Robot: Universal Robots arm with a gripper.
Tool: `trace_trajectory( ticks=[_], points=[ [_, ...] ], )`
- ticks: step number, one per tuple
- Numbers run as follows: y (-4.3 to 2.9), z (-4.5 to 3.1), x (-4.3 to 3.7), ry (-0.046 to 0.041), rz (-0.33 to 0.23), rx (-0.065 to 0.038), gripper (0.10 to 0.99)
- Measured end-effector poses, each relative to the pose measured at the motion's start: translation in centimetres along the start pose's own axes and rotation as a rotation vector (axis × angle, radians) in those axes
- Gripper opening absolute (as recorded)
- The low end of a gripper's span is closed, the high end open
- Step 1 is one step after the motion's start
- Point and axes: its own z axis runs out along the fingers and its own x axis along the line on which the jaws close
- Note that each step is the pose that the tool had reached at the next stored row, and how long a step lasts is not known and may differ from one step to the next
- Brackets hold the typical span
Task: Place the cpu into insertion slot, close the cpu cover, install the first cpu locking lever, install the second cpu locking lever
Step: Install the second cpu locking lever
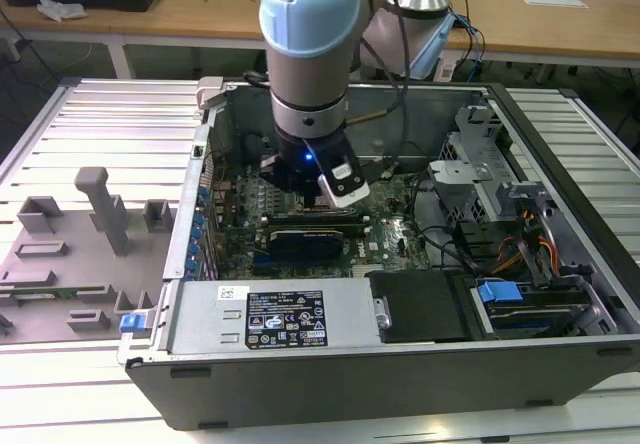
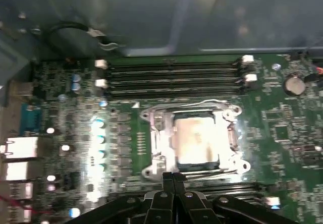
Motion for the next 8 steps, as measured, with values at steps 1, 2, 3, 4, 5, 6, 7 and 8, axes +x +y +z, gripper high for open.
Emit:
trace_trajectory(
  ticks=[1,2,3,4,5,6,7,8],
  points=[
    [0.03,0.05,-0.84,0.0016,0.000,0.000,0.106],
    [0.05,0.08,-1.28,0.0025,0.001,0.000,0.106],
    [0.07,0.09,-1.58,0.0031,0.001,0.000,0.106],
    [0.12,0.11,-1.82,0.0035,0.001,0.000,0.106],
    [0.21,0.15,-2.02,0.0042,0.001,0.000,0.106],
    [0.37,0.19,-2.10,0.0050,0.001,0.002,0.106],
    [0.57,0.23,-2.14,0.0058,0.001,0.006,0.106],
    [0.99,0.34,-2.15,0.0070,0.001,0.015,0.106]
  ],
)
